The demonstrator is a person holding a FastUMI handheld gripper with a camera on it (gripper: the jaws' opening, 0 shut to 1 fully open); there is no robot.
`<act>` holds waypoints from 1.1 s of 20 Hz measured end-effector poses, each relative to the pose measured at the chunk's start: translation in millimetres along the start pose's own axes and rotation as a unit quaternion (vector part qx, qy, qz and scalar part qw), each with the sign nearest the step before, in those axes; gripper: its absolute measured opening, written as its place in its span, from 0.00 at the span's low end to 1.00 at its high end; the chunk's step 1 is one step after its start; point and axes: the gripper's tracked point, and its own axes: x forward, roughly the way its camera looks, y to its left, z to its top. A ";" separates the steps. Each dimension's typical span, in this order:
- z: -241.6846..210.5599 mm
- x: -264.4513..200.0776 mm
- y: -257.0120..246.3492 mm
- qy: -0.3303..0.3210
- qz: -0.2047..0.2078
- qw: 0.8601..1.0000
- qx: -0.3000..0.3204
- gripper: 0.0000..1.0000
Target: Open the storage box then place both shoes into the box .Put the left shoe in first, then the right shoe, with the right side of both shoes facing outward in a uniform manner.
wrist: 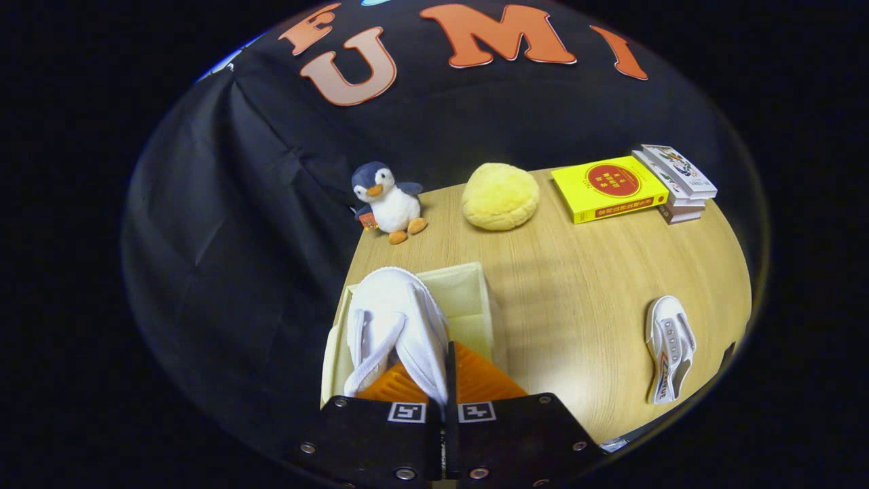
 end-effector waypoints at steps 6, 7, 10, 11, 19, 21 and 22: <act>-27.6 35.0 13.5 0.041 -0.031 0.999 0.020 0.03; -30.7 41.7 14.2 0.047 -0.037 0.998 0.028 0.03; -42.2 59.3 15.9 0.063 -0.060 0.995 0.054 0.03; -47.0 67.3 14.8 0.070 -0.071 0.993 0.063 0.03; -82.7 106.8 16.1 0.114 -0.100 0.983 0.106 0.05; -89.3 112.5 17.5 0.120 -0.096 0.982 0.110 0.06; -92.5 112.6 21.8 0.129 -0.085 0.981 0.114 0.08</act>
